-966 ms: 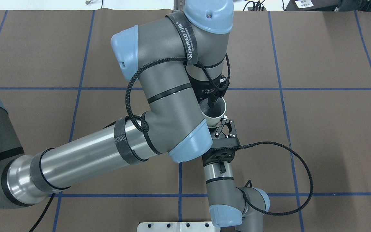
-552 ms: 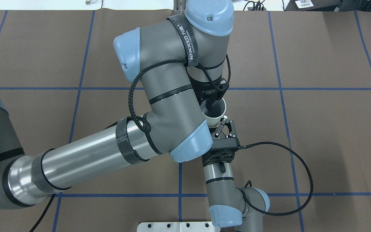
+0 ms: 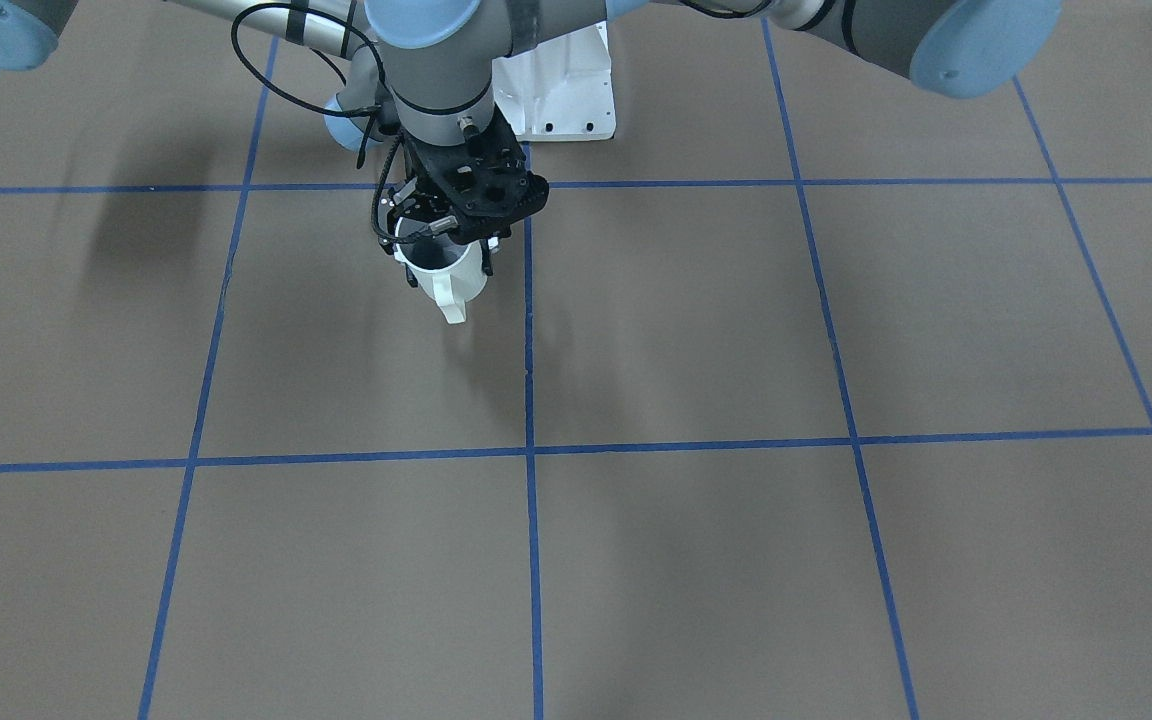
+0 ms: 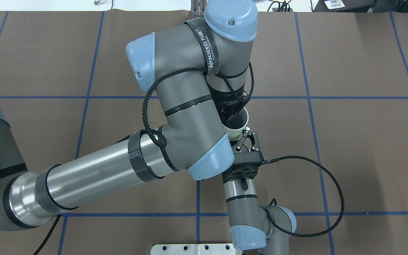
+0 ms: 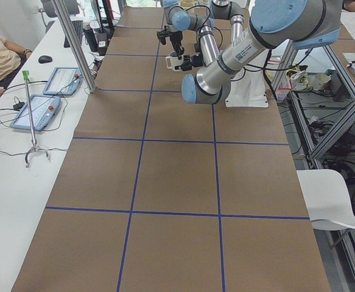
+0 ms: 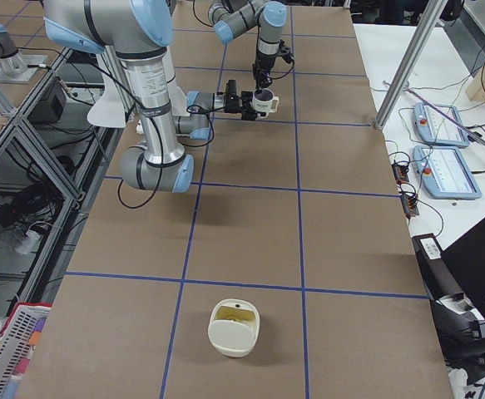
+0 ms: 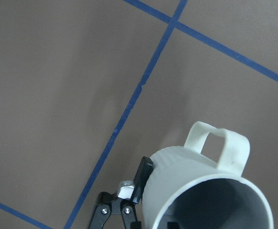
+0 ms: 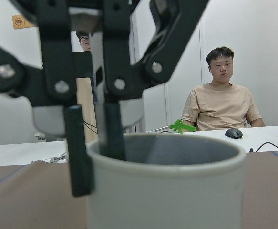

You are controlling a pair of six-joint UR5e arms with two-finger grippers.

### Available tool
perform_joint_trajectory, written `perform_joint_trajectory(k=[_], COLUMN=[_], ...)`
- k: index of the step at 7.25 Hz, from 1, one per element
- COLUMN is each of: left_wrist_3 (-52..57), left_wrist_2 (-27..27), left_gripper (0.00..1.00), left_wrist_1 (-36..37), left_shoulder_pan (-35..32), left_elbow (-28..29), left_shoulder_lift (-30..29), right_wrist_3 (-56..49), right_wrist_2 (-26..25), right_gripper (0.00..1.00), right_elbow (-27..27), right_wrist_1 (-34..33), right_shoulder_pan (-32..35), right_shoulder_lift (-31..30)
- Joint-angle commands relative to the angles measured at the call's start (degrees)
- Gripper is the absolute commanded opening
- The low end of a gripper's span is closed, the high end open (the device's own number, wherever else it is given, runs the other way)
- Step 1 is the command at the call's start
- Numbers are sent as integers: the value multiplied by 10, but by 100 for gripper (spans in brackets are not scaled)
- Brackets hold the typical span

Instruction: Left arm hands cup to right arm to dump lemon

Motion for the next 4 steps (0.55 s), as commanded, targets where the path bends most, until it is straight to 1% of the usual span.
perform_joint_trajectory(k=[1, 4], left_wrist_3=[2, -1], left_wrist_2=[-1, -2], left_gripper=[0, 0], left_wrist_1=[0, -1], left_shoulder_pan=[0, 0], left_elbow=[-2, -14], left_shoulder_lift=[-1, -3], right_wrist_3=[3, -1], right_wrist_2=[2, 2], right_gripper=[100, 100], right_elbow=[-1, -9], right_wrist_1=[1, -3], right_shoulder_pan=[-1, -7], right_shoulder_lift=[-1, -8])
